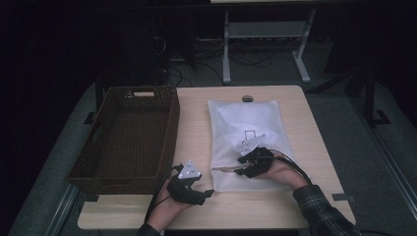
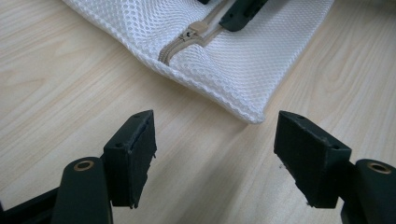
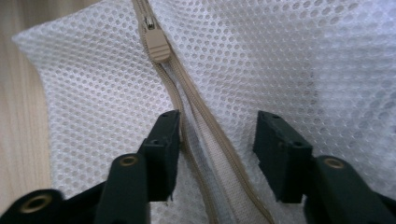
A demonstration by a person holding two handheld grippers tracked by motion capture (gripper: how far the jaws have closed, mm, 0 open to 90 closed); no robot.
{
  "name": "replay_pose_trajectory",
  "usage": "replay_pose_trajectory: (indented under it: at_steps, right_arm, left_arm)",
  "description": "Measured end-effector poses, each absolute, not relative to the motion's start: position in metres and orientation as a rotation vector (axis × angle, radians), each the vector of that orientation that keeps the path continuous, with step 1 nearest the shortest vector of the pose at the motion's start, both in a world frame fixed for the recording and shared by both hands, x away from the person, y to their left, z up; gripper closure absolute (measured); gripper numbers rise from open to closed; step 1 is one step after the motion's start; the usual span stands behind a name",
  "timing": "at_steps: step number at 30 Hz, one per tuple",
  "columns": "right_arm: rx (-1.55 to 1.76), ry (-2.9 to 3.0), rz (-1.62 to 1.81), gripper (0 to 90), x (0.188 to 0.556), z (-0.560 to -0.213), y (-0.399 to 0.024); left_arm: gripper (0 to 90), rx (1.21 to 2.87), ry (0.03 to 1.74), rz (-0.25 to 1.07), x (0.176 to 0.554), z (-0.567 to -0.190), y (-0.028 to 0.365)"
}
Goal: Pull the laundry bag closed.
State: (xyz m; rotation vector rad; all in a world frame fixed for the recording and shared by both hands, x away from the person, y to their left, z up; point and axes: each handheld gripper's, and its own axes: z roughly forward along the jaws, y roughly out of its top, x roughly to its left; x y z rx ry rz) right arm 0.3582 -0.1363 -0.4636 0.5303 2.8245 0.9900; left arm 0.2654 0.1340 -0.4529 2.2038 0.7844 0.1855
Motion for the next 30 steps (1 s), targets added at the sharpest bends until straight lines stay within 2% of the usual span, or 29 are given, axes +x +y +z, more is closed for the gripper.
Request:
replay_pose_trajectory:
  at_steps: [11,22,30]
  right_arm:
    - [0.633,2.782,1.015,82.7,0.36,-0.464,-0.138]
    - [0.702,2.755,1.151,85.9,0.361,-0.46,-0.146]
    - [0.693,2.717,1.237,85.8,0.357,-0.449,-0.153]
  left_arm:
    - [29.2,2.203,0.782,0.186,0.266,-0.452,0.129]
    - [28.9,2.19,0.838,0.219,0.29,-0.446,0.118]
    - [31.5,2.151,0.879,0.16,0.315,-0.449,0.112]
